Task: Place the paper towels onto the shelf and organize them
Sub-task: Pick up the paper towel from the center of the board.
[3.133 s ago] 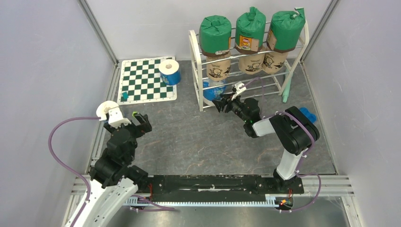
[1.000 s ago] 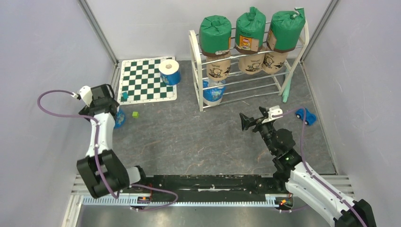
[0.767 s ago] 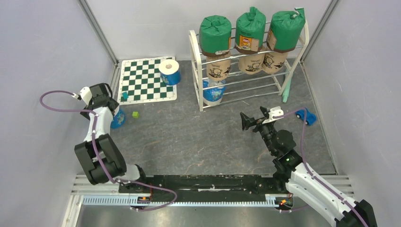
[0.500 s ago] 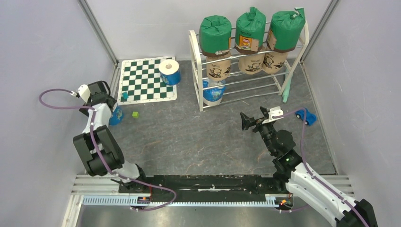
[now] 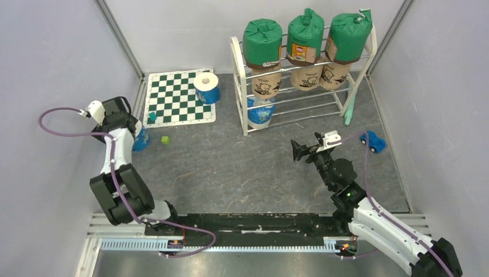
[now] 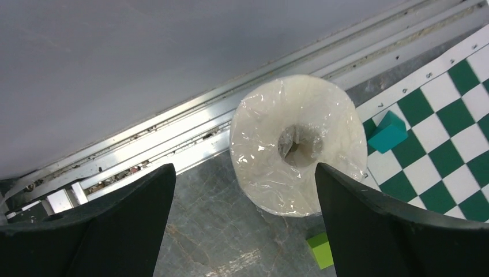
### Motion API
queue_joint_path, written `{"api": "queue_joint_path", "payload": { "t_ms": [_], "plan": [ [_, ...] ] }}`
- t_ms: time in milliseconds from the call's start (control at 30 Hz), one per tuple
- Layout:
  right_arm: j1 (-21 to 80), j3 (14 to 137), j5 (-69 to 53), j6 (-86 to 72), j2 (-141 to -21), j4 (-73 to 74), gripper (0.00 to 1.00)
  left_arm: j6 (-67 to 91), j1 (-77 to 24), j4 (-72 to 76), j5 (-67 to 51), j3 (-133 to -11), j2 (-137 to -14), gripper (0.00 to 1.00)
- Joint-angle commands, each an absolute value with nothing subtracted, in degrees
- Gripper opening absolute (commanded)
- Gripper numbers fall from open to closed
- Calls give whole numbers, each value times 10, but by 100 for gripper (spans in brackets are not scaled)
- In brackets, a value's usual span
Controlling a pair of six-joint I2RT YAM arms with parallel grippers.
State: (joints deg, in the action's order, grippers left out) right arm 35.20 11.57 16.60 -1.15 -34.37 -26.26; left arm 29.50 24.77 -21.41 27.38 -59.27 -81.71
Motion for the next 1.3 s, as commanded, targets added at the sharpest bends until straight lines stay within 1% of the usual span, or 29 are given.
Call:
{"api": "queue_joint_path", "payload": {
  "t_ms": [0, 433, 533, 633, 733, 833, 900, 1000, 1133, 1267],
  "plan": [
    [368, 118, 174, 12, -354, -291, 98, 313, 251, -221, 332, -618, -798, 97],
    [368, 130, 198, 26, -385, -279, 98, 297, 257, -231, 301, -659, -953, 96],
    [368, 131, 199, 28, -390, -278, 98, 294, 259, -229, 290, -662, -970, 94],
    [368, 130, 200, 29, -392, -279, 98, 295, 259, -233, 275, -663, -977, 90],
    [368, 129, 201, 30, -391, -280, 98, 297, 259, -237, 255, -661, -967, 81],
    [368, 130, 202, 31, -390, -278, 98, 302, 259, -234, 234, -651, -948, 66],
    [368, 131, 202, 31, -388, -276, 98, 306, 259, -233, 215, -644, -934, 58],
    [368, 131, 201, 31, -385, -276, 98, 314, 259, -235, 188, -633, -916, 48],
    [368, 132, 198, 30, -381, -273, 98, 322, 258, -239, 159, -622, -872, 38],
    [368, 131, 191, 29, -378, -274, 98, 332, 258, -234, 140, -611, -820, 33]
  ]
}}
